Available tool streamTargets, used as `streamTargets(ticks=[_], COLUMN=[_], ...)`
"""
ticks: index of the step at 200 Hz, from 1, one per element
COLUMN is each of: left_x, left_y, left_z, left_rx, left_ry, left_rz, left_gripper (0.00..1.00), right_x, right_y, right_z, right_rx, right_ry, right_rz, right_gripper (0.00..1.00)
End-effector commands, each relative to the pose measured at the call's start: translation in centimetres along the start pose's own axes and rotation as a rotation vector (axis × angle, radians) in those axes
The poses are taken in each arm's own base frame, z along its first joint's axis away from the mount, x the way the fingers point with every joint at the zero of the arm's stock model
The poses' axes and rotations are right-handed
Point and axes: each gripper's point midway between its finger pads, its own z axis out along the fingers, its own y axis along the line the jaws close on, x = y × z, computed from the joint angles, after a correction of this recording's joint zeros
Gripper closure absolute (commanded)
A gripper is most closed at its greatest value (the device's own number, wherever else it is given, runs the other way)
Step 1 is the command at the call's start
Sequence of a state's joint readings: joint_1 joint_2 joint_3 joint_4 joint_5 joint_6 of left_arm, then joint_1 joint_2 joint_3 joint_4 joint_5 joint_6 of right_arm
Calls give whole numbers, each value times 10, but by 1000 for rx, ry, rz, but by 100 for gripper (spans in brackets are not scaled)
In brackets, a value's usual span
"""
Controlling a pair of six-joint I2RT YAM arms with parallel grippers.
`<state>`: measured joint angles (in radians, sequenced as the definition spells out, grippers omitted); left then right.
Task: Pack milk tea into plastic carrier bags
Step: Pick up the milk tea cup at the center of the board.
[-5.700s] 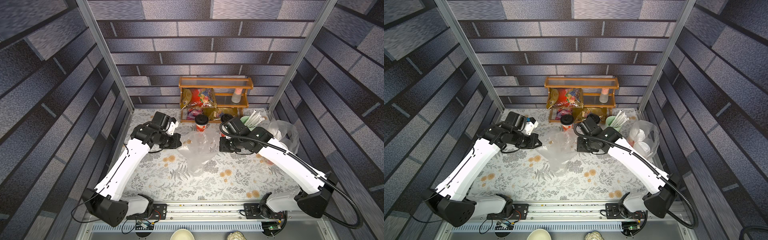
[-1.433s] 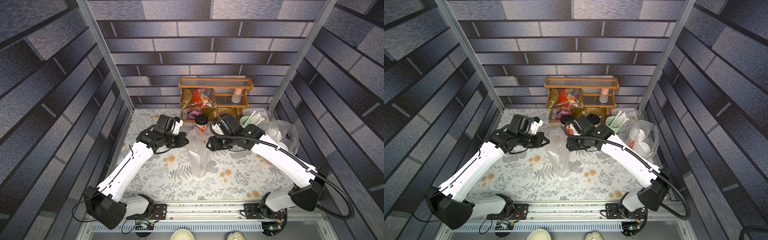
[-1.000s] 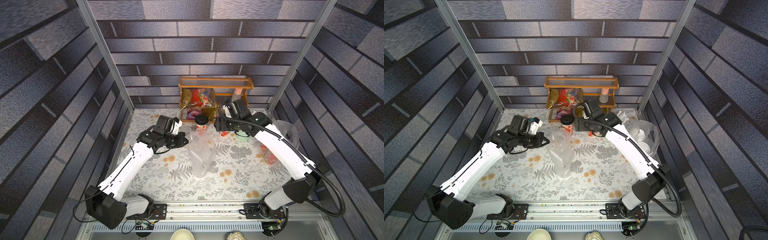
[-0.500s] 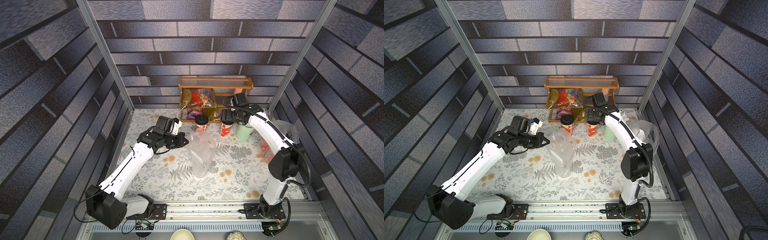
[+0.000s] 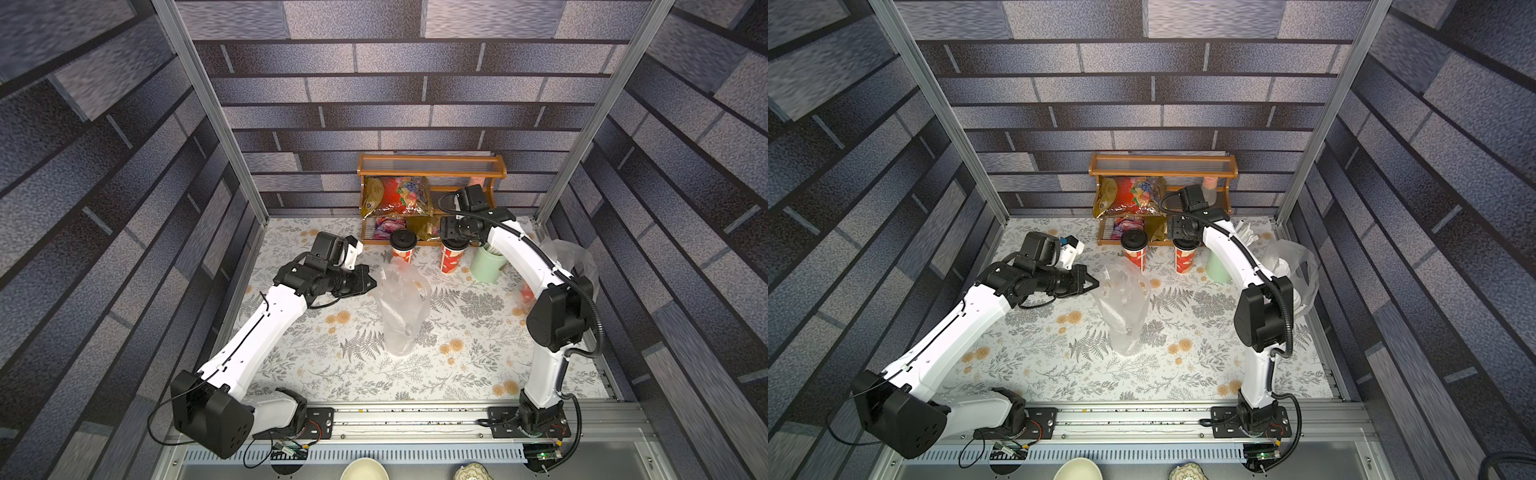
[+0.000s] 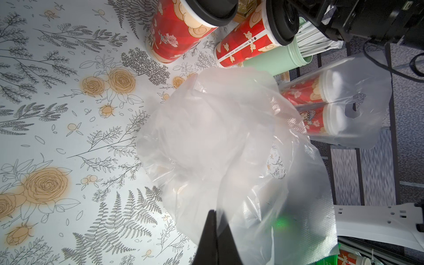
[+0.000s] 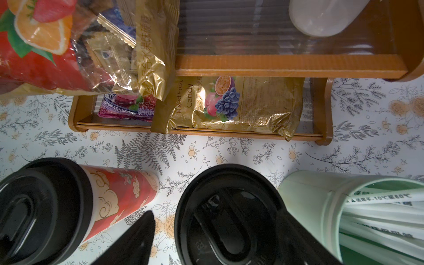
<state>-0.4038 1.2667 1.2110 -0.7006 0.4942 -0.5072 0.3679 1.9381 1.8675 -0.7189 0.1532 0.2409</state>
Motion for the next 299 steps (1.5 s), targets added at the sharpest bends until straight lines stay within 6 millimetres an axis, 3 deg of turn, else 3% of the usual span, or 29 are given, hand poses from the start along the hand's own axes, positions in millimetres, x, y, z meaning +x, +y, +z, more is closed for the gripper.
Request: streamTargets(ticks=[1, 48, 128, 233, 299], left_x=[5, 5, 7, 9, 10], left_y=[0, 2, 2, 5, 6], left_z=[-6, -6, -5, -3, -3], left_rx=[7, 4, 4, 2, -1], left_ry=[-2, -1, 4, 11, 14], left_rz=[-18, -22, -25, -31, -35], left_gripper=[100, 100, 100, 100, 100], right_x=[0, 6, -5, 18, 24], right_y=[-4, -9, -11, -14, -17], right_z=[5, 10, -6, 11, 5], right_rx=[15, 40, 40, 43, 45], right_ry=[-17, -7, -75, -30, -47], right_rz=[-22, -43, -51, -62, -88], right_gripper=[17, 21, 20, 23, 21])
